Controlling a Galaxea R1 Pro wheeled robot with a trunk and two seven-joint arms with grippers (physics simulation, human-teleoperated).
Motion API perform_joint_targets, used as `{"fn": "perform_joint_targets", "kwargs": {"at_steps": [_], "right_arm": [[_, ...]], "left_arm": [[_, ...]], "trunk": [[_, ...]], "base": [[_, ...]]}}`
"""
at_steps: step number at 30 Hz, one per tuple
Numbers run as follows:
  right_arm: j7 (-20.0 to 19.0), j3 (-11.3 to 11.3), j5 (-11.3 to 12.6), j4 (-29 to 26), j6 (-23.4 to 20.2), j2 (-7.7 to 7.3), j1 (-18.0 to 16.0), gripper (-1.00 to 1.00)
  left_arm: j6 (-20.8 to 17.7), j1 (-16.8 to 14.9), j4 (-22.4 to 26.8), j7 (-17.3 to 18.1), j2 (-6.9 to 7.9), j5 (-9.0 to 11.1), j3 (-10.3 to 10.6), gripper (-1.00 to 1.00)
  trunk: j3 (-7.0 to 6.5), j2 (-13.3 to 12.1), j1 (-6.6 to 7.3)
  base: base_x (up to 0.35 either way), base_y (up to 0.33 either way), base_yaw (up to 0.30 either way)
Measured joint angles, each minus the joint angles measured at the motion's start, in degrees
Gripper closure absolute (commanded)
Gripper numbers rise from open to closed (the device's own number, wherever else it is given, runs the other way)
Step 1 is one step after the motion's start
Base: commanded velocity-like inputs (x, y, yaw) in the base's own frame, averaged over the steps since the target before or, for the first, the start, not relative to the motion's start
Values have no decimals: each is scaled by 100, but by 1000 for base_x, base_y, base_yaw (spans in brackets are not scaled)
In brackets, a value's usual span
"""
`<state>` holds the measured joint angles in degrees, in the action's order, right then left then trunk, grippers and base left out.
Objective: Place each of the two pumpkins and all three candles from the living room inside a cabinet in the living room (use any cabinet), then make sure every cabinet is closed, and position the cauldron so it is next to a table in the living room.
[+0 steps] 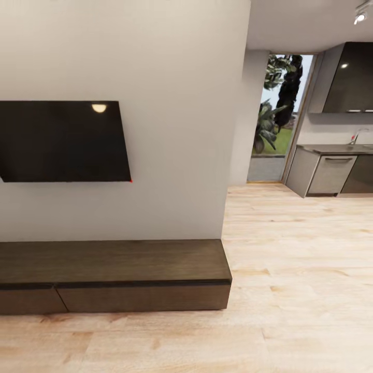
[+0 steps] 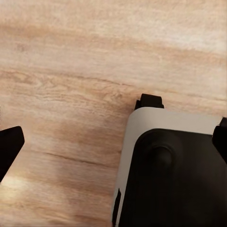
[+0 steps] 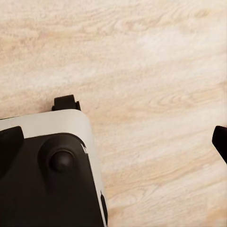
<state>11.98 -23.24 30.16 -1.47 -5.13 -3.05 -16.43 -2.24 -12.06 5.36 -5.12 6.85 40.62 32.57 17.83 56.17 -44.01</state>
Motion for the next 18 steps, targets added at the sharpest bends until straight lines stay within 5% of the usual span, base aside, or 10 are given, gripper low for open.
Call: {"fn": "perform_joint_targets", "kwargs": {"at_steps": [18], "right_arm": [[4, 0, 13, 89, -10, 8, 11, -100]], "left_arm": [[-78, 192, -3, -6, -87, 0, 42, -100]], "trunk": [[-324, -723, 396]], "base": [[0, 0, 0]]}}
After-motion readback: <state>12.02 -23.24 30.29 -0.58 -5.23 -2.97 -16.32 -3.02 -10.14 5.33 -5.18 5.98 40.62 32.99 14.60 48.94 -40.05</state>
